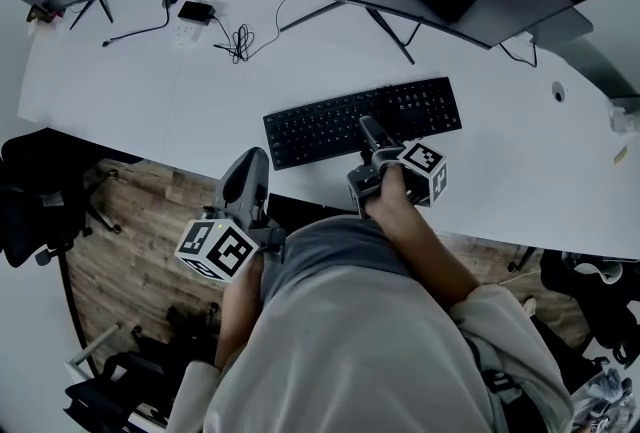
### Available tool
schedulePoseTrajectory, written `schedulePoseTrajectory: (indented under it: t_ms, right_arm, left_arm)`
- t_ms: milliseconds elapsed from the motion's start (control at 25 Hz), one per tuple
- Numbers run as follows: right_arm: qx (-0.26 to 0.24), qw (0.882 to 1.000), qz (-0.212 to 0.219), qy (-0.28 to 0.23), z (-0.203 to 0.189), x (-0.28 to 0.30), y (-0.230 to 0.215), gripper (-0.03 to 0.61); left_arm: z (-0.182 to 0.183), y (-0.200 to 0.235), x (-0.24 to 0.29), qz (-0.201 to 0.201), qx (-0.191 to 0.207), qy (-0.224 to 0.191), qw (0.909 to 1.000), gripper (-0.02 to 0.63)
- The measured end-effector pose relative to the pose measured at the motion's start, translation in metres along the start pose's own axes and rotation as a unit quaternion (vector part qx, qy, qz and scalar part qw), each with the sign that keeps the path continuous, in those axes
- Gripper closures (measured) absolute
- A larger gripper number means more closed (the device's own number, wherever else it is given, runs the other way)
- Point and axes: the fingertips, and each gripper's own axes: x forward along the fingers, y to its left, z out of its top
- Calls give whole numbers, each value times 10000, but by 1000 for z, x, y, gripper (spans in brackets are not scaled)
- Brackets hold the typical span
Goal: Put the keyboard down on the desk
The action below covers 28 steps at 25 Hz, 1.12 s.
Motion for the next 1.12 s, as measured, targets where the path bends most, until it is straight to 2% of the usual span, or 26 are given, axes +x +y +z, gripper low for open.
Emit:
schedulePoseTrajectory:
  t_ms: [40,120,360,720,1120]
  right_arm:
    - [13,9999,3,122,-3,-2,-2,200]
    - [-38,9995,73,306,-9,-5,-2,277]
    - [-179,9982,243,521,-15,-7,3,350]
    - [-623,9942,393,778,-21,-12,16,393]
    - [-1552,9814,508,1014,-18,-22,30,425]
  left_arm:
    - [0,0,0,-2,-6,6,10000,614]
    - [-1,0,1,-11,-11,15,10000,614]
    - [-3,-3,3,-78,18,31,10000,614]
    - [-2,1,0,23,57,16,10000,614]
    - [-7,8,-6,239,96,-6,9997,614]
